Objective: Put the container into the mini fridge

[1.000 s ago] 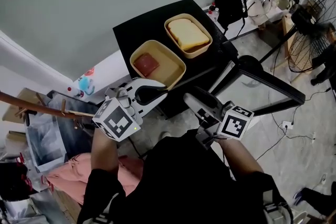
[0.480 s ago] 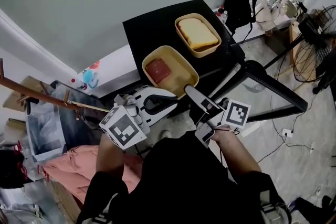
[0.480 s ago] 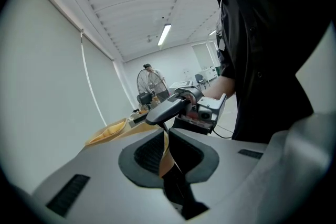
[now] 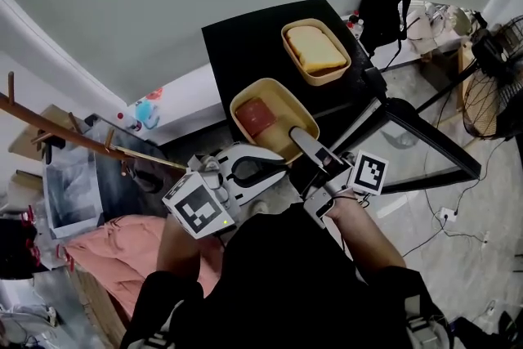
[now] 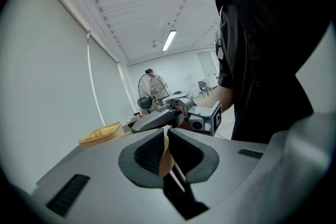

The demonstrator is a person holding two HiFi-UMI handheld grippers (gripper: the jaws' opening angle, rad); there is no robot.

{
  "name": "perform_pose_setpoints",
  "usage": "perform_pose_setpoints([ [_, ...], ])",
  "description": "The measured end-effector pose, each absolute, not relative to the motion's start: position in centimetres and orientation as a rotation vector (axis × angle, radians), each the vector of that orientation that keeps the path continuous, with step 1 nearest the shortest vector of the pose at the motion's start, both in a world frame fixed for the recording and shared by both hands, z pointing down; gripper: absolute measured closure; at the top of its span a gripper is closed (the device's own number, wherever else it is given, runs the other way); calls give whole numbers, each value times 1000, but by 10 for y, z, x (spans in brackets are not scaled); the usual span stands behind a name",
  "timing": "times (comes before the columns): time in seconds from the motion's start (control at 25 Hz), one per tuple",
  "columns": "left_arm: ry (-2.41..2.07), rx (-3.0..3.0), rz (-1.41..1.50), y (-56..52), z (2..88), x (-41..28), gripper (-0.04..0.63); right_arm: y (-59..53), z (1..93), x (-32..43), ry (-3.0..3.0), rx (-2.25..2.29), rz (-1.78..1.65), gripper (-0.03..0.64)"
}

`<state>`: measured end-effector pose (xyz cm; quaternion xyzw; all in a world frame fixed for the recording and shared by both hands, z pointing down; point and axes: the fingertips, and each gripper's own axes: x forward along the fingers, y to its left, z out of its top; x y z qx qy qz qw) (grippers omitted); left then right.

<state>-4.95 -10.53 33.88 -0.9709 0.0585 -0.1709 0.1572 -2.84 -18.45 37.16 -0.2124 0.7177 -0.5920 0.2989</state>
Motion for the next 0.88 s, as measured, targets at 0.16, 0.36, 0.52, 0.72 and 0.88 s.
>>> perform_pose_setpoints([
  [0.16,200,-2822,-400,-98,336,-43,554,-178,372,-25,1876,-512,-1589,391],
  [0.36,257,-2869,-272,-82,334,-35,552,-162,374,-11,1865,-488,-1554,397],
  [0.52,341,-2923,-184,-71,332,-34,539,-150,374,7,1877,-486,-1520,399],
  [0.72,459,-2925,-221,-53,344,-31,515,-129,372,30,1929,-458,-1470,400],
  [0.88,606,-3050,-140,-39,353,-29,514,-112,382,42,1919,-425,-1485,400],
])
